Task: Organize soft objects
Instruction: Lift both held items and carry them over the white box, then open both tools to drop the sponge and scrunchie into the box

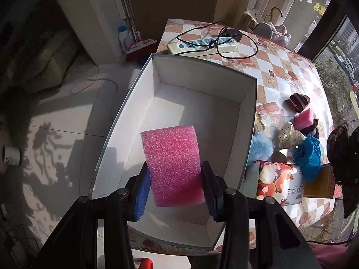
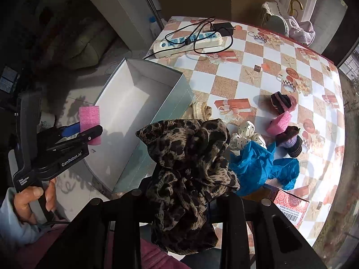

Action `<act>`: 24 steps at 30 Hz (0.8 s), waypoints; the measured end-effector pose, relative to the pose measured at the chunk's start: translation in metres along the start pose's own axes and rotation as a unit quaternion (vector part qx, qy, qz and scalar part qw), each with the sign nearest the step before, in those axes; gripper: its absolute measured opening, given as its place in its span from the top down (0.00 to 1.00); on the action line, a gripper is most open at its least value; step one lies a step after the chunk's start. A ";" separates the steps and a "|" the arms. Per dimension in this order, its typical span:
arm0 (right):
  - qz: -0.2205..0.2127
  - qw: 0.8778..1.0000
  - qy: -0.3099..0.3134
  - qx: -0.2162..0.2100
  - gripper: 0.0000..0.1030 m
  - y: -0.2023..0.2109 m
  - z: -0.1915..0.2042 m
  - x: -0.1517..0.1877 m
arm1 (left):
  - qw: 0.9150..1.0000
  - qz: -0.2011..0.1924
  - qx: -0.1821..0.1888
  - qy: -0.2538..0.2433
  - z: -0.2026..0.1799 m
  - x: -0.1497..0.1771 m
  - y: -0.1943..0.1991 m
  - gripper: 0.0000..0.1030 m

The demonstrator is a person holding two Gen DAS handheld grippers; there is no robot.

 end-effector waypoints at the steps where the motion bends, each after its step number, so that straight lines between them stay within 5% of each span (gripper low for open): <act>1: 0.006 1.000 0.013 0.000 0.69 -0.004 0.009 -0.003 | 1.000 0.004 0.001 0.008 0.005 0.002 -0.005 0.54; 13: 0.058 0.994 0.087 0.004 0.69 -0.062 0.068 -0.029 | 0.996 0.081 -0.005 0.025 0.033 0.032 -0.088 0.54; 24: 0.095 0.988 0.123 0.014 0.69 -0.099 0.090 -0.024 | 0.986 0.168 0.012 -0.016 0.008 0.114 -0.111 0.54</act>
Point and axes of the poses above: each gripper's, at about its wrist camera, not at the fingertips, and y roughly against the way its jaws point, z to its left, x to its underside, the point moved 10 cm from there along -y, roughly the way its jaws point, and after that the axes turned 5 degrees about -x, right-handed, at the moved point
